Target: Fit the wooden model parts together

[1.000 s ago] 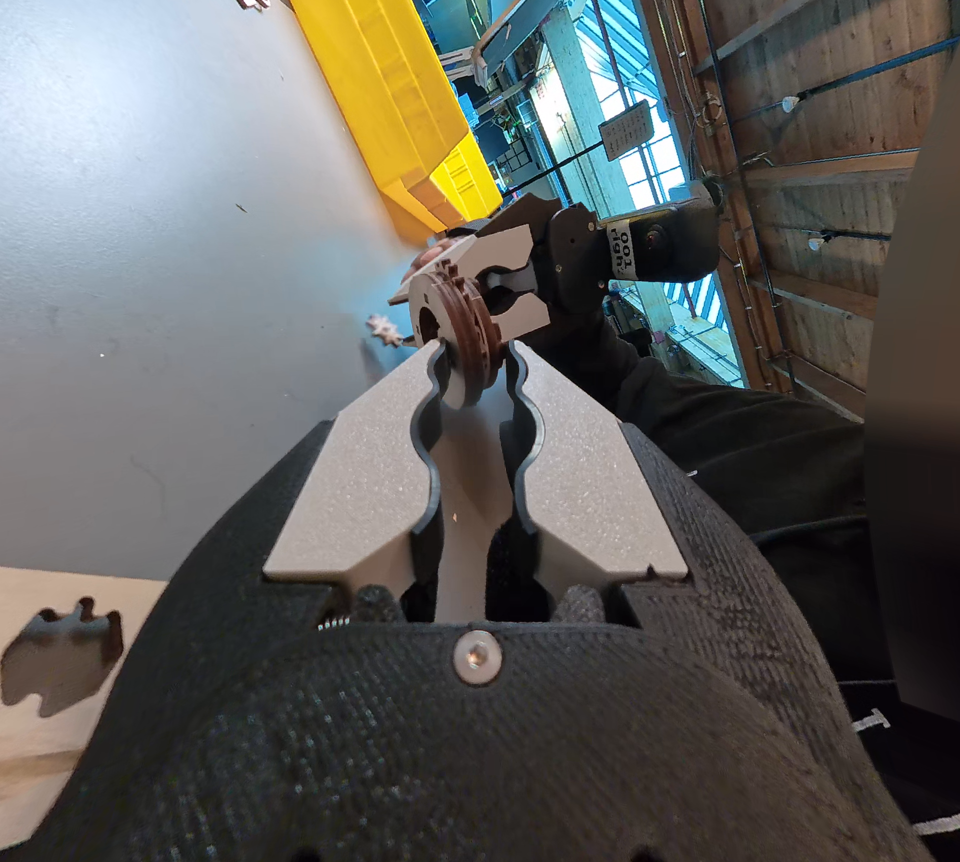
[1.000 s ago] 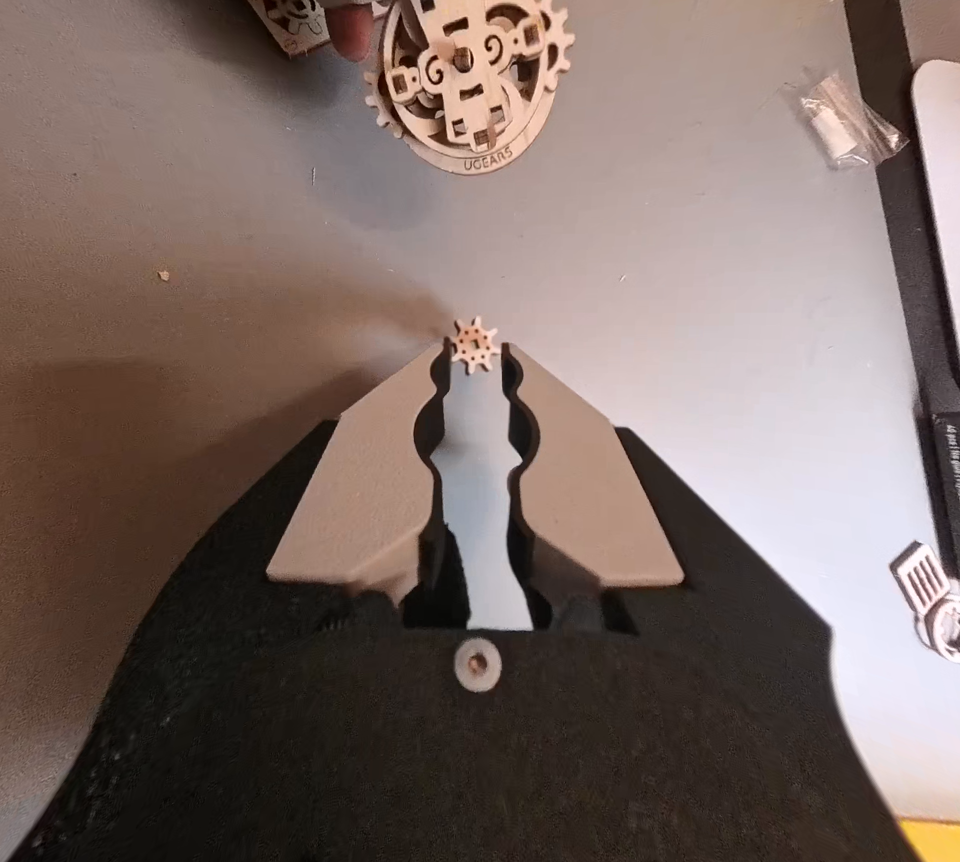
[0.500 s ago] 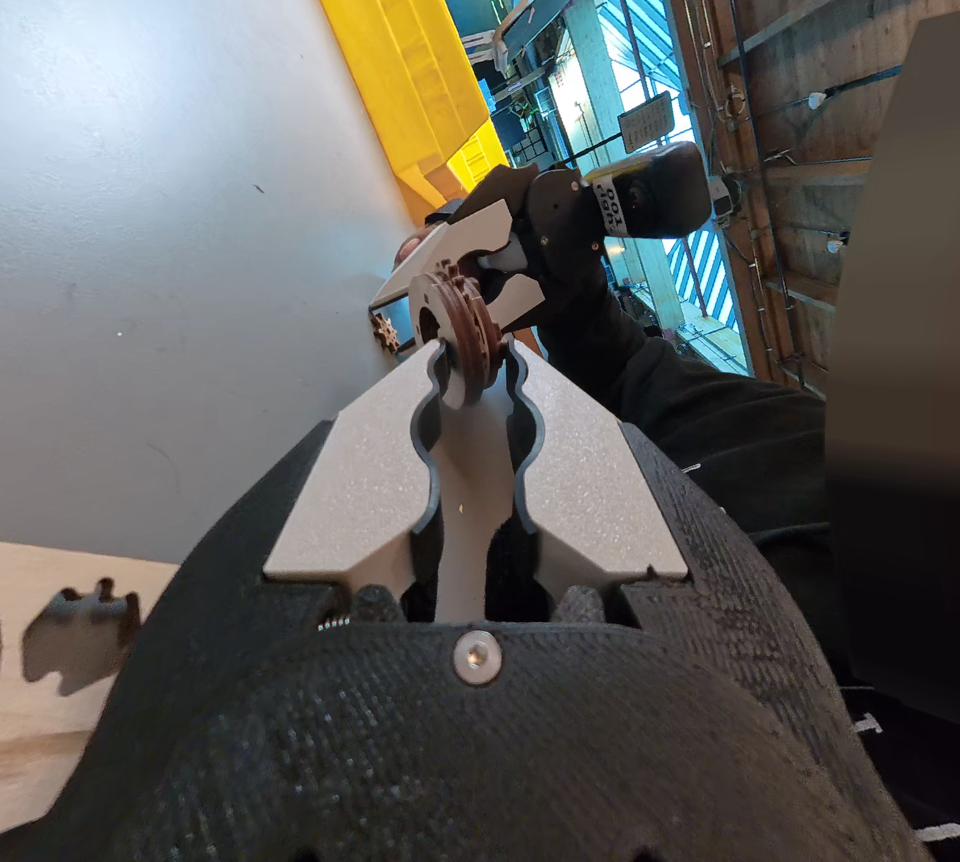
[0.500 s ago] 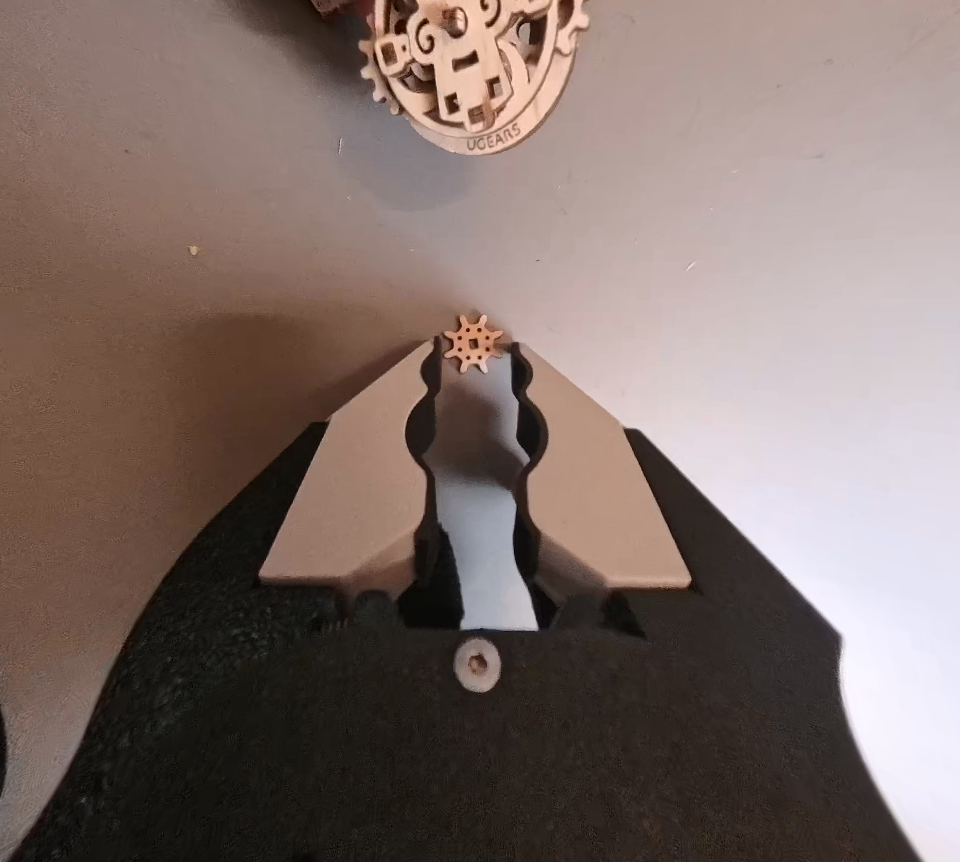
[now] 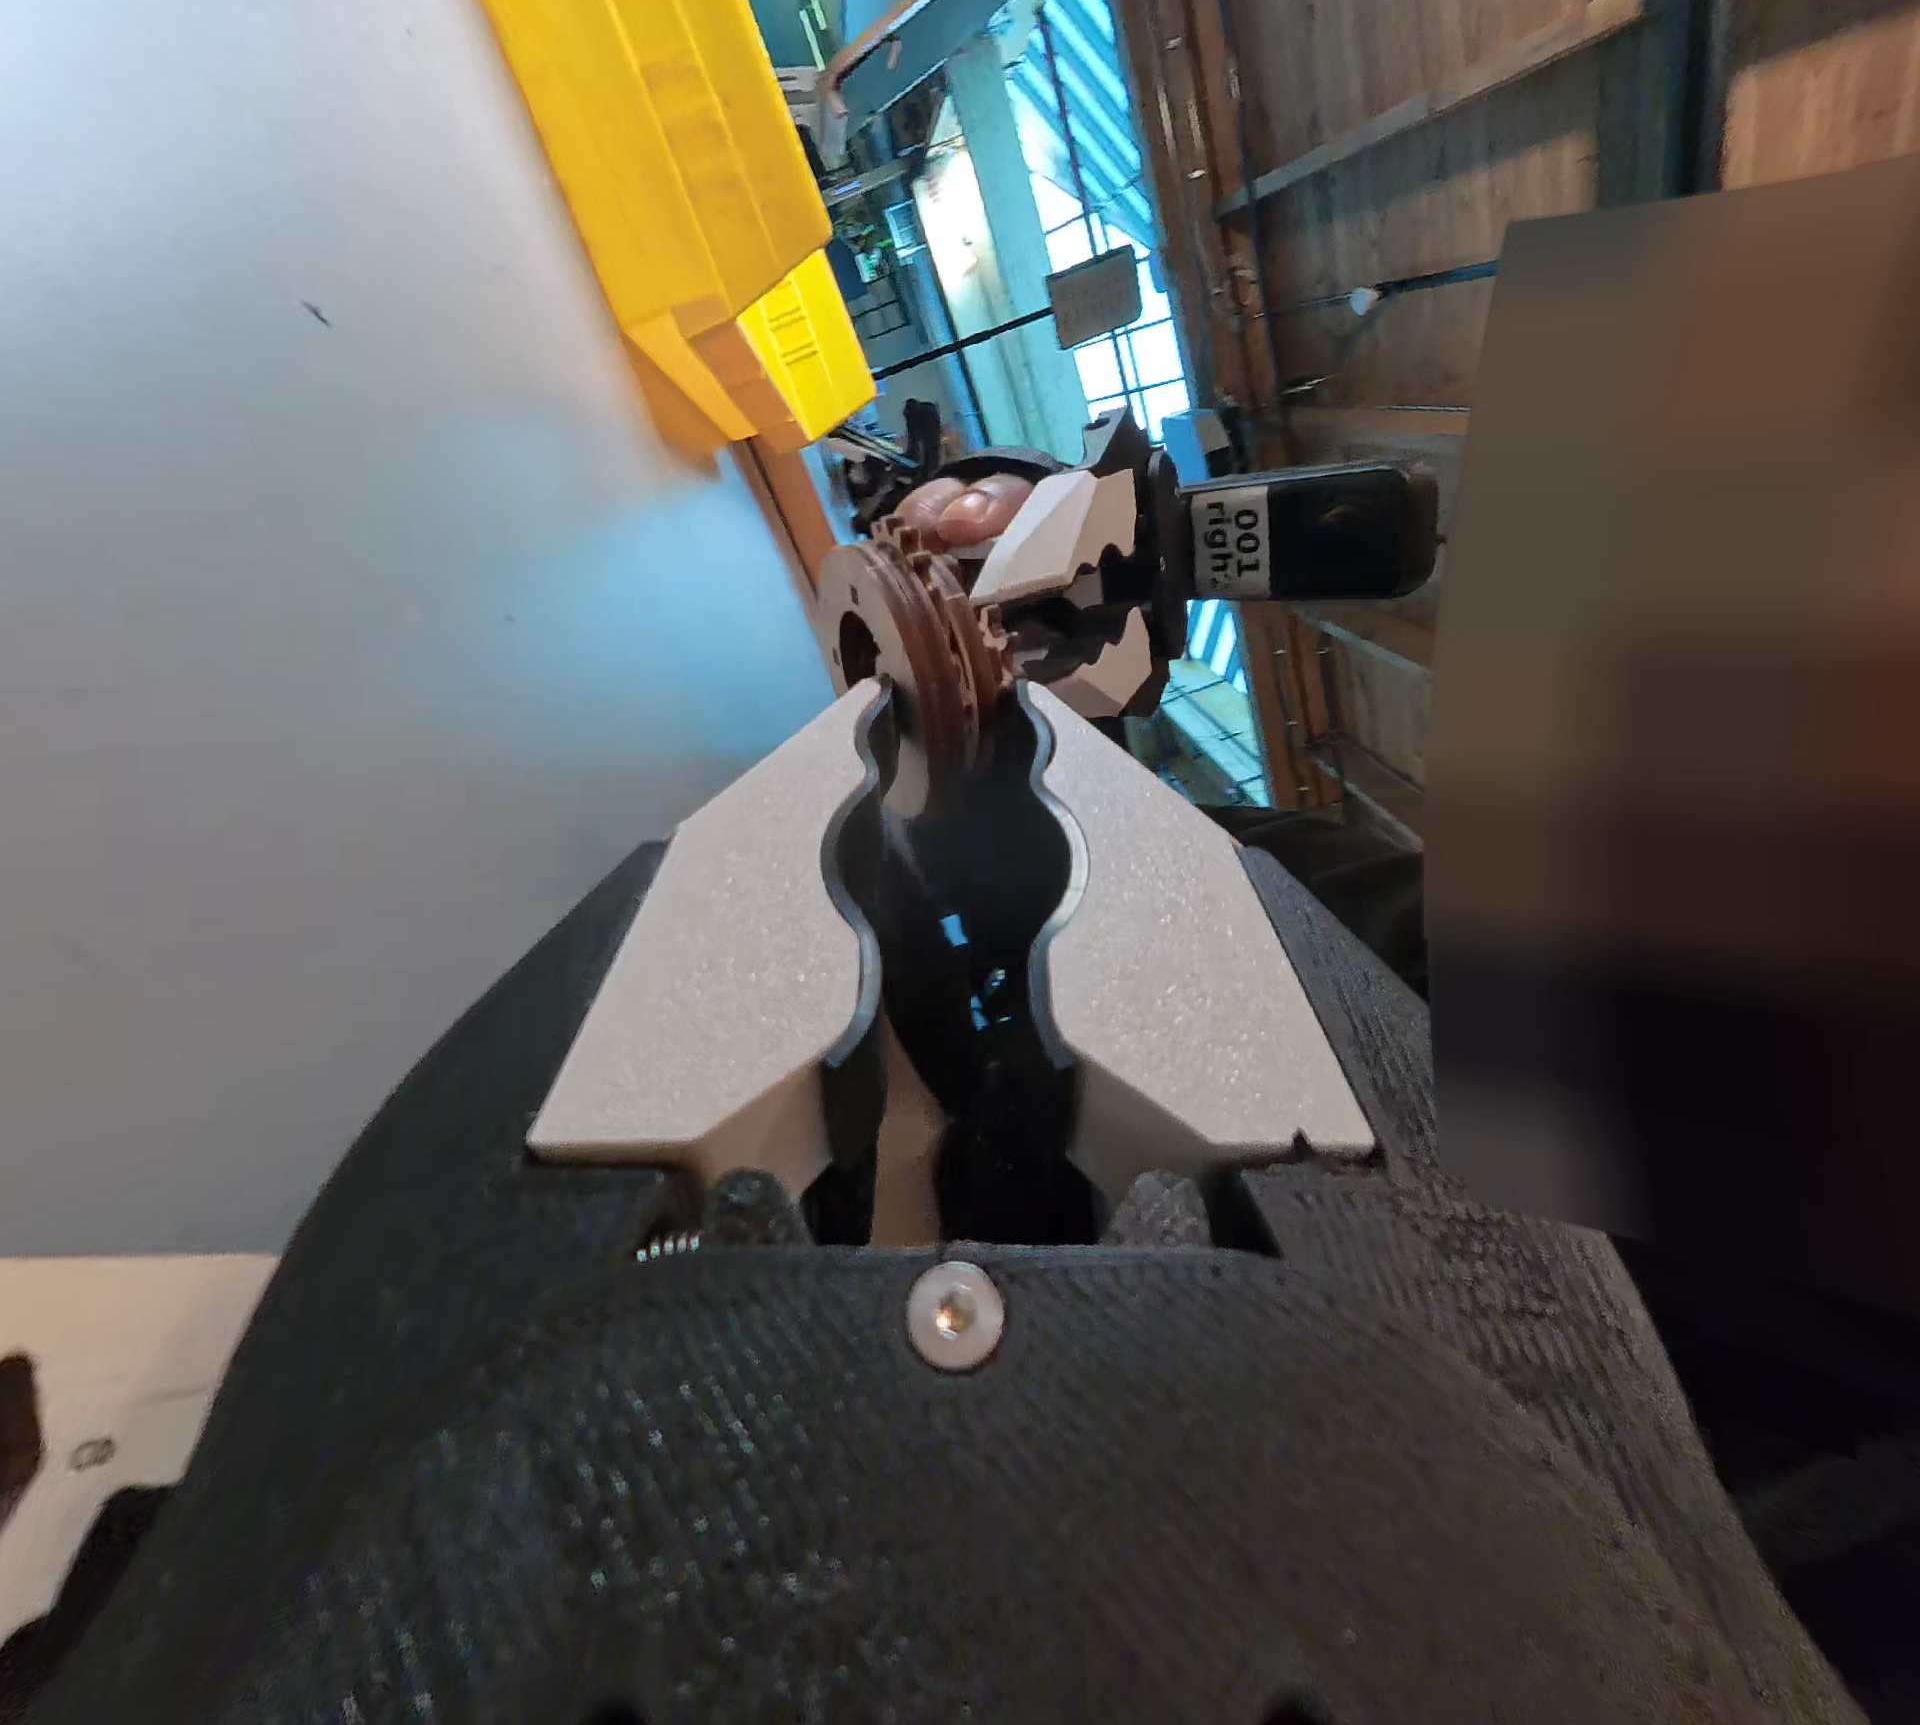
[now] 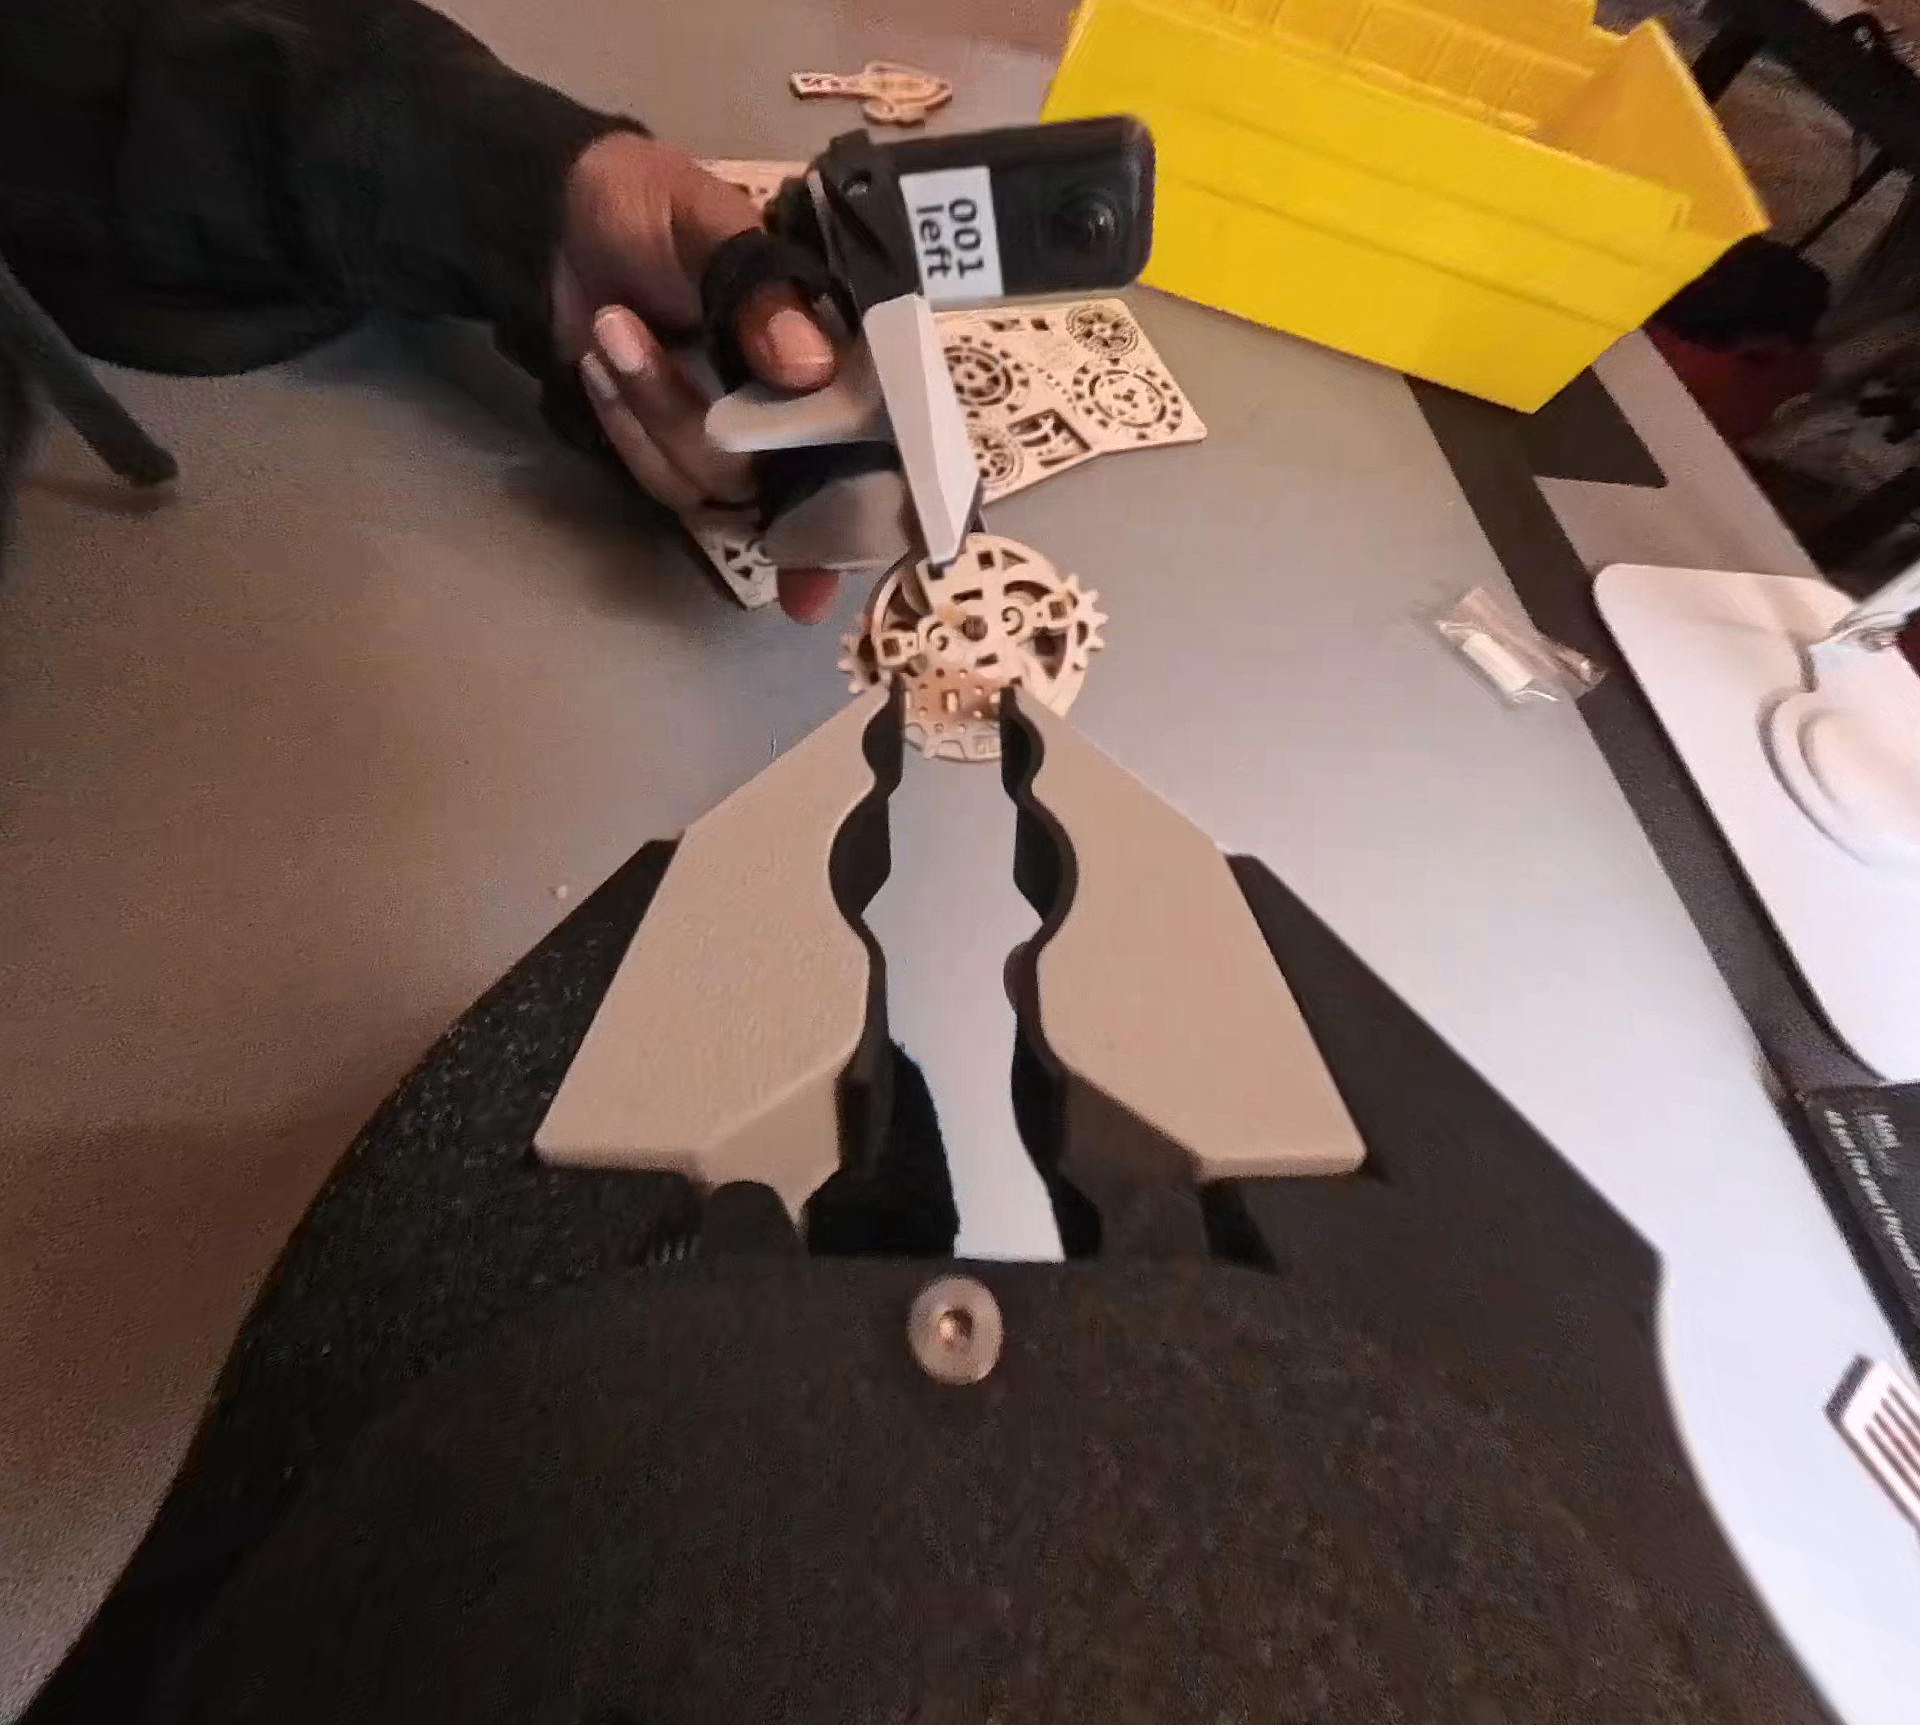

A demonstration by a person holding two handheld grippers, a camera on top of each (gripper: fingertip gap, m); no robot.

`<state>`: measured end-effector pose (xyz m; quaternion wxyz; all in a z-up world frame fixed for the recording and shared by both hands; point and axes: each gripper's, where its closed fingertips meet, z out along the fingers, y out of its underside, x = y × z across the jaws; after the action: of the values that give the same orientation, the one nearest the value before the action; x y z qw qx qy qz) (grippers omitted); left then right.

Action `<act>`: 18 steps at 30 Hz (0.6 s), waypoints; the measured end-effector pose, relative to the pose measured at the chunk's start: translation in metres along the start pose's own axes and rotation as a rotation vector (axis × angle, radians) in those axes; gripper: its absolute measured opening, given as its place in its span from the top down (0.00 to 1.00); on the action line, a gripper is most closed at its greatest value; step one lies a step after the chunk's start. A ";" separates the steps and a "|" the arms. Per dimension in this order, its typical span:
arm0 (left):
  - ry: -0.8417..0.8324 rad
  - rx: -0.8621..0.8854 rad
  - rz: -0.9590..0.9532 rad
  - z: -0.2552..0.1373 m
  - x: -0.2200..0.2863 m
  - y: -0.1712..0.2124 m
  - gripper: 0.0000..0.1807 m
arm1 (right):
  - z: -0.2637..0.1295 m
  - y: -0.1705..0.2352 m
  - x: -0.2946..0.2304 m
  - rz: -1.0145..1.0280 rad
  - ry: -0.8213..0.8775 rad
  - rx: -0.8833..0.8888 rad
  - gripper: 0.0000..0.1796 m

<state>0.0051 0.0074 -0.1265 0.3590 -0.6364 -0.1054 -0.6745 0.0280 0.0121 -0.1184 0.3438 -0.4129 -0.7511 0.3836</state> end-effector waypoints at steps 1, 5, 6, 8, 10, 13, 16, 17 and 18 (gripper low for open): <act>0.018 0.007 -0.010 0.001 0.002 0.000 0.89 | 0.001 -0.005 0.003 -0.003 0.025 0.005 0.91; 0.047 0.015 -0.011 0.004 0.006 0.001 0.90 | 0.007 -0.014 0.008 0.006 0.053 0.020 0.91; 0.057 0.021 -0.011 0.004 0.007 0.000 0.90 | 0.009 -0.013 0.007 0.009 0.048 0.009 0.91; 0.059 0.028 -0.011 0.003 0.008 -0.001 0.90 | 0.011 -0.013 0.008 -0.004 0.054 -0.001 0.91; 0.057 0.027 -0.008 0.003 0.008 -0.001 0.90 | 0.012 -0.013 0.006 -0.001 0.050 -0.006 0.91; 0.051 0.019 0.006 0.004 0.008 0.001 0.90 | 0.012 -0.015 0.005 -0.006 0.051 -0.009 0.91; 0.047 0.020 0.007 0.004 0.007 0.000 0.90 | 0.013 -0.014 0.005 -0.007 0.056 -0.029 0.91; 0.045 0.021 0.008 0.004 0.007 0.000 0.89 | 0.013 -0.013 0.006 -0.002 0.060 -0.036 0.91; 0.045 0.023 0.008 0.004 0.007 0.000 0.90 | 0.014 -0.013 0.006 0.004 0.061 -0.039 0.92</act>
<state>0.0085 0.0074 -0.1197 0.3714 -0.6174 -0.1023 -0.6859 0.0095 0.0084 -0.1120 0.3579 -0.4326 -0.7466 0.3568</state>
